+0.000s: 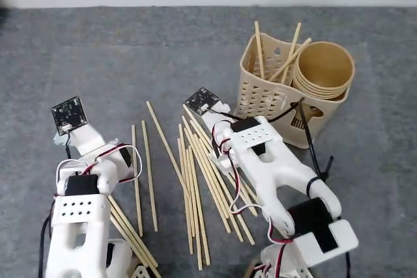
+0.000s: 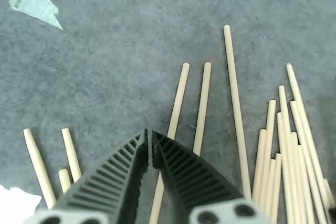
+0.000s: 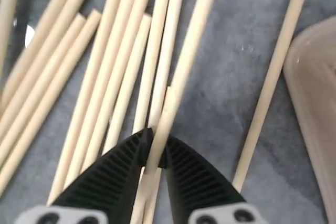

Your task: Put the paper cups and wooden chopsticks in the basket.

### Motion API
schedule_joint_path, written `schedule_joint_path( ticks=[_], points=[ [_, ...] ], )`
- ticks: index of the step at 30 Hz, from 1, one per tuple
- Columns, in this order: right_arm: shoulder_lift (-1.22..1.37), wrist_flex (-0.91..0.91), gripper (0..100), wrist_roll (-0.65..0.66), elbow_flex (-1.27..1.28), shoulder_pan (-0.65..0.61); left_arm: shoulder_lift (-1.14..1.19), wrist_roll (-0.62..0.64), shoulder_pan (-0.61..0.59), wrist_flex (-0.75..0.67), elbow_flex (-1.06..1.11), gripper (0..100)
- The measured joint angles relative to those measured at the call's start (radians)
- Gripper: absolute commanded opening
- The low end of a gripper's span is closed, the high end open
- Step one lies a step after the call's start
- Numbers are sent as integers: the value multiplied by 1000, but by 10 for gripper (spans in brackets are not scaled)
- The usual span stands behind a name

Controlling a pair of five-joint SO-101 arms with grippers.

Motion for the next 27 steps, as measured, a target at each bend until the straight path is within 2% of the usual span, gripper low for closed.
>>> schedule_joint_path(
  ticks=[11,17,22,27],
  points=[
    [-235,101,9,2,2,0,0,0,-3,-3,20,12],
    [-222,48,18,2,32,2,0,0,-2,-3,20,12],
    [-126,20,99,2,34,2,0,0,-3,-3,20,12],
    [-71,11,109,2,34,2,0,0,-3,-3,20,12]
  ],
)
